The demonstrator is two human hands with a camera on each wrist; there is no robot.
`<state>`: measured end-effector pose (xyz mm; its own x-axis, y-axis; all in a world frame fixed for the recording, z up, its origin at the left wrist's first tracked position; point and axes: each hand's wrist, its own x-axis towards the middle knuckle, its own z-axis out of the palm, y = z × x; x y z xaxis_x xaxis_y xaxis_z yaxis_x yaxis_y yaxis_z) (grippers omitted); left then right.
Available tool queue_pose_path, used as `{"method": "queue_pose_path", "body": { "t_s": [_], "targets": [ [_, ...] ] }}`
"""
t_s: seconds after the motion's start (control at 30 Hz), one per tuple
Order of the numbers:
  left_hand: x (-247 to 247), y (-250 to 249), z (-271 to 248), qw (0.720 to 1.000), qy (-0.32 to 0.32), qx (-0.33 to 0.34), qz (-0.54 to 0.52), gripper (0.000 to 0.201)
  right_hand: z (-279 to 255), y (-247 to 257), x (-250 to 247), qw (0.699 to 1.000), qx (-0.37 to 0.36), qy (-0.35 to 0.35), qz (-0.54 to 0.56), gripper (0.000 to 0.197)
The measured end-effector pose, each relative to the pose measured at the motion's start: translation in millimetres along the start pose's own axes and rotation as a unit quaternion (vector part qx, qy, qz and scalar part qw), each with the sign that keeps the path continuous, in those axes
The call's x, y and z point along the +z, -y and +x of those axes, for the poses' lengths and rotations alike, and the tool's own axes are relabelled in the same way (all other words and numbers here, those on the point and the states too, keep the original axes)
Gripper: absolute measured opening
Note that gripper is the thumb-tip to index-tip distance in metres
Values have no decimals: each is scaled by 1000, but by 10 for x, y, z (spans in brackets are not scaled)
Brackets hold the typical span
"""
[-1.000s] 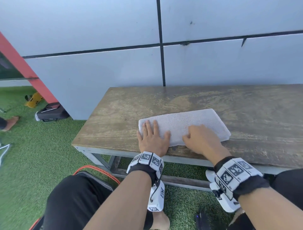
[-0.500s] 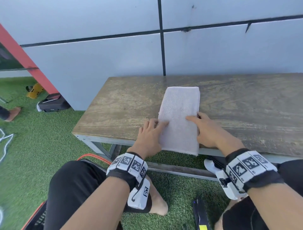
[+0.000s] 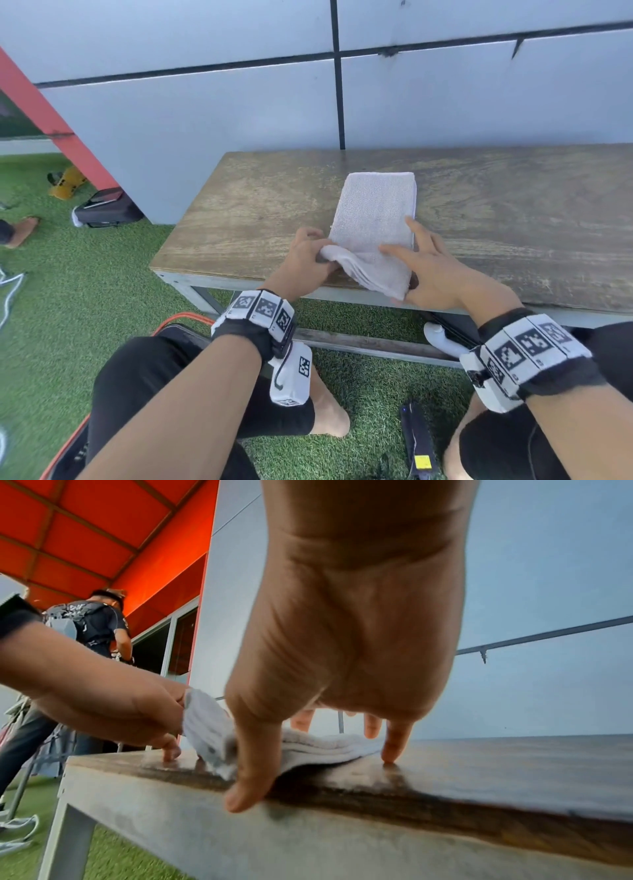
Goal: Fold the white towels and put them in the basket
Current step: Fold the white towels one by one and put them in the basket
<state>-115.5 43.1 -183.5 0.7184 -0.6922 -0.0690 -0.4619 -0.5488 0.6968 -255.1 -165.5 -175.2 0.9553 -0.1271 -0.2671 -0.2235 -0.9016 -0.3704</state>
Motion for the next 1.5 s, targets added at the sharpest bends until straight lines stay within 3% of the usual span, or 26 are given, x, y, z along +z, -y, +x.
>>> {"method": "queue_pose_path", "body": {
  "t_s": [0.07, 0.2, 0.23, 0.33, 0.37, 0.5, 0.67, 0.9, 1.17, 1.5],
  "targets": [
    [-28, -83, -2, 998, -29, 3, -62, 17, -13, 11, -52, 1000, -10, 13, 13, 96],
    [-28, -138, -63, 982, -105, -10, -159, 33, 14, 76, -21, 999, -44, 9, -2, 106],
    [-32, -141, -90, 978, -122, -5, -170, 34, 21, 114, -15, 998, -62, -13, 12, 94],
    [-64, -169, -183, 964, -172, 9, -204, 44, 26, 258, -40, 986, -104, -81, 103, 29],
    [-75, -159, -196, 960, -190, 16, -204, 46, 28, 298, -50, 982, -100, -94, 133, 15],
    [-84, -57, -195, 958, -243, 16, -154, 50, 98, 352, -22, 975, -63, -101, 188, 40],
    [-35, 69, -102, 970, -223, -80, -48, 51, 233, 379, 88, 966, -36, -81, 244, 32],
    [-107, 1, 170, 957, -272, -102, -11, 49, 438, 400, 58, 940, 6, -189, 283, 34],
    [-8, 259, 430, 954, -218, -144, 145, 47, 768, 296, 123, 963, 76, -164, 200, 42],
    [-85, 246, 640, 951, -167, -195, 174, 61, 889, 289, 140, 962, 125, -179, 165, 42]
  ]
}}
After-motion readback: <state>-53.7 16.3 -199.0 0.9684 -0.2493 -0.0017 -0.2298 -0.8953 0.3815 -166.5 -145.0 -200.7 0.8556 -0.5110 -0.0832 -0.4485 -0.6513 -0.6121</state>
